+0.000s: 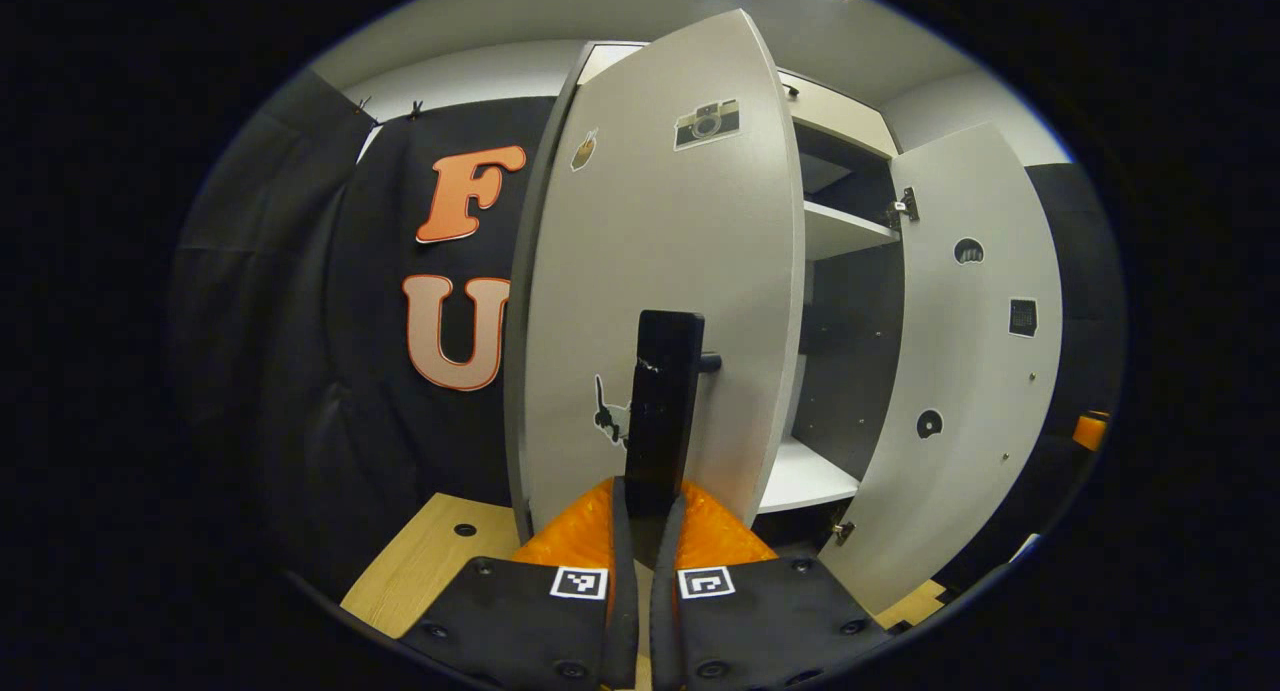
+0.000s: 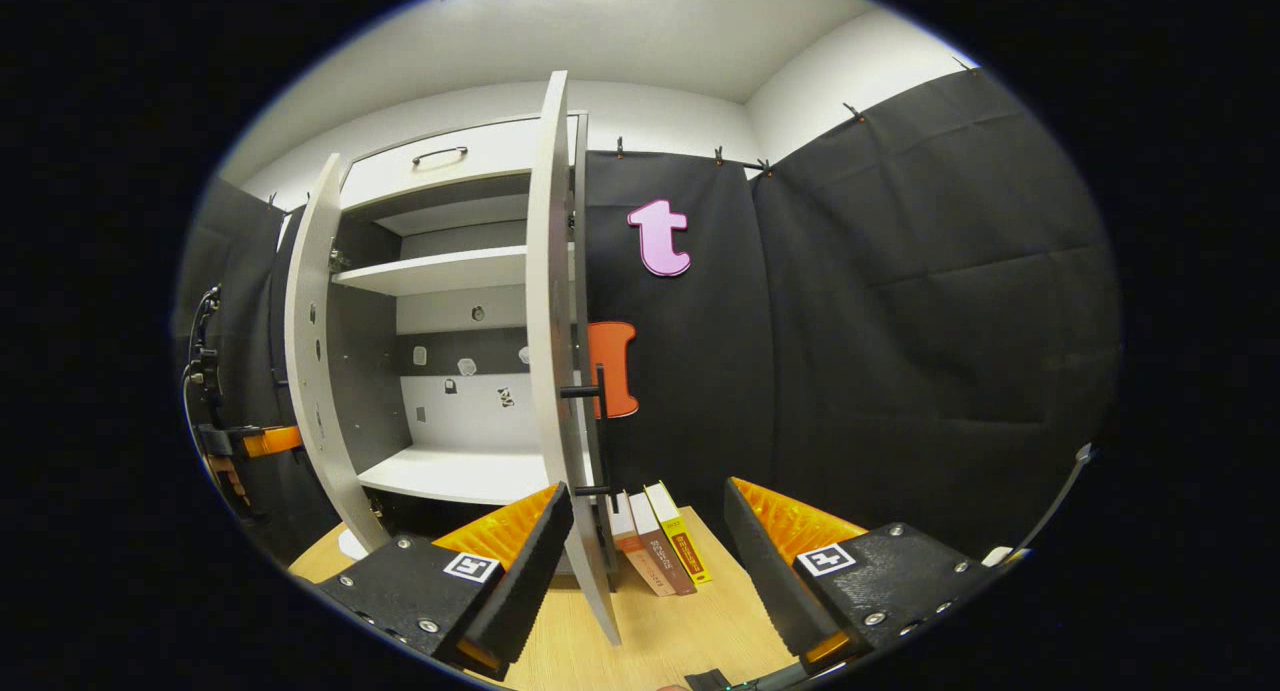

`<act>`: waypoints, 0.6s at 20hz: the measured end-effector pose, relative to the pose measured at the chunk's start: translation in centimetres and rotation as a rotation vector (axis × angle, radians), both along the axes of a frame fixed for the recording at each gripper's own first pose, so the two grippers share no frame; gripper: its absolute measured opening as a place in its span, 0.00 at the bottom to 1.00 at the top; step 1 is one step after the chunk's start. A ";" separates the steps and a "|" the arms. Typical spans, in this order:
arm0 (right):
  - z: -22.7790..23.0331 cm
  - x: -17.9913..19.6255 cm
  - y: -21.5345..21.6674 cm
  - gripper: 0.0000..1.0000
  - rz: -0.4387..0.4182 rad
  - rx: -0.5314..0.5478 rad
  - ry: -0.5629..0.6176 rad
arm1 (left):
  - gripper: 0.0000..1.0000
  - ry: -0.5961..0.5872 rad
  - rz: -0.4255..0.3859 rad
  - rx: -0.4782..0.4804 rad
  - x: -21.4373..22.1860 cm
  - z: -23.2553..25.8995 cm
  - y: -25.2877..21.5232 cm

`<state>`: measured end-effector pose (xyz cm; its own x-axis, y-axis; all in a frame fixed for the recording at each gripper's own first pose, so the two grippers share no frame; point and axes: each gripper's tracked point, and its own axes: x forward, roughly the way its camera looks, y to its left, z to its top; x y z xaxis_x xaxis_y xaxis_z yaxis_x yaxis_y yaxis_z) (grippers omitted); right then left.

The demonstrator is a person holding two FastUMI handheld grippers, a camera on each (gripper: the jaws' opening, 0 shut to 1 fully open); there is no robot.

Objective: Open the right door of the double-door shoe cabinet with the right hand, and open the left door with the left hand.

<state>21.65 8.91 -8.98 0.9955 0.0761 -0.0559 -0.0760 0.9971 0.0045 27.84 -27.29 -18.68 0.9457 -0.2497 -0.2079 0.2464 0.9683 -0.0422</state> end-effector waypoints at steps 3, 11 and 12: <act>-0.1 0.0 0.6 0.93 0.011 0.004 0.001 | 0.10 -0.005 0.004 0.025 -0.2 0.0 0.6; 0.2 0.3 1.6 0.93 0.016 -0.003 -0.022 | 0.07 -0.027 0.066 0.056 0.5 0.6 2.9; 0.1 0.4 2.0 0.93 0.023 -0.001 -0.019 | 0.07 -0.032 0.074 0.057 0.5 0.6 3.2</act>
